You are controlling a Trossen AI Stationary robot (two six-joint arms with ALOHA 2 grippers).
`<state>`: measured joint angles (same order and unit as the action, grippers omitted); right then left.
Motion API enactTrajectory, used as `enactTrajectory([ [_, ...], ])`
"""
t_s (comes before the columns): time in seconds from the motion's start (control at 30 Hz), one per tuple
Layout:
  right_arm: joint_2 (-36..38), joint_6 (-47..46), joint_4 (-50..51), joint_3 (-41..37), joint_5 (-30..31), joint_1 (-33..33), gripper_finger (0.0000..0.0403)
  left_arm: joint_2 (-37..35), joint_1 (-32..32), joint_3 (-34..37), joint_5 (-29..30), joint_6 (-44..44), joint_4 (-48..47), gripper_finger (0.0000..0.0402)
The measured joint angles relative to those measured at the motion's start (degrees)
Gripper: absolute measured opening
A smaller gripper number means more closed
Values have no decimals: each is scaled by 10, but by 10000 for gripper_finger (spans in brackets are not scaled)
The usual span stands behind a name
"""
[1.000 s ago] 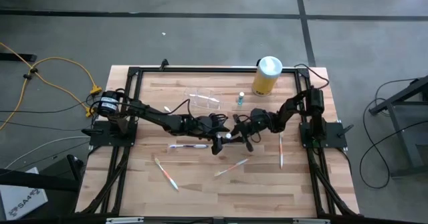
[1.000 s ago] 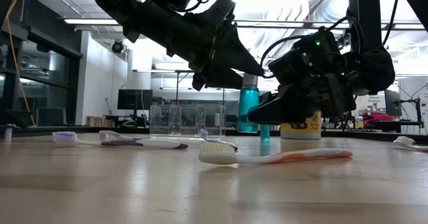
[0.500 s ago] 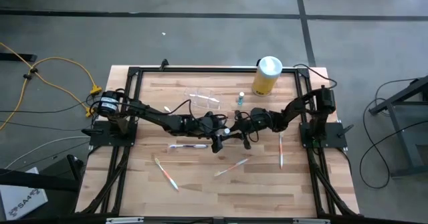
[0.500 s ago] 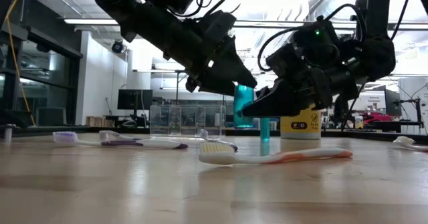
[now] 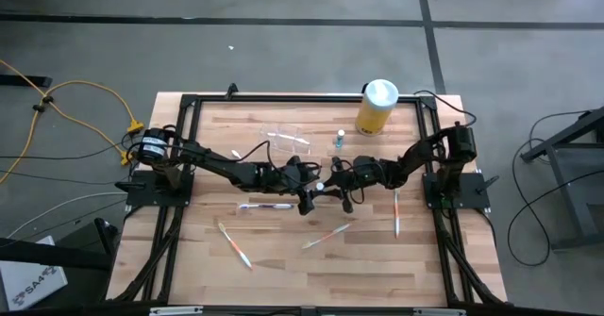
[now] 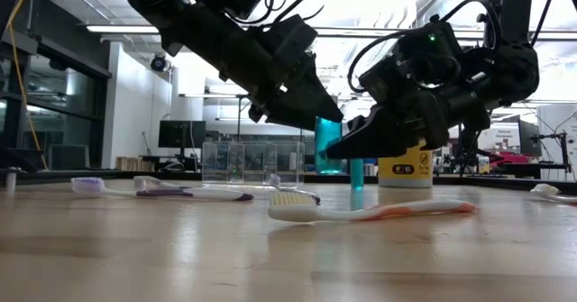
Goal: Pick & Place toothbrushing station
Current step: Put the bottom blue mouthwash into the transparent organizer
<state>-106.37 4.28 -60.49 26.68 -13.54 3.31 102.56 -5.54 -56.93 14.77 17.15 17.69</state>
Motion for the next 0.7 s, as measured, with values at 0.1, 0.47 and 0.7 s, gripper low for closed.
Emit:
enactTrajectory([
  [0.1, 0, 0, 0, 0, 1, 0, 68, 0, 0, 0, 1, 1, -8, 237],
  [0.47, 0, -1, 3, 0, 1, 0, 68, 0, 0, -1, -14, 3, -10, 207],
  [0.7, 0, -2, 4, 0, 2, 0, 68, -1, 15, -38, -50, 8, -94, 207],
])
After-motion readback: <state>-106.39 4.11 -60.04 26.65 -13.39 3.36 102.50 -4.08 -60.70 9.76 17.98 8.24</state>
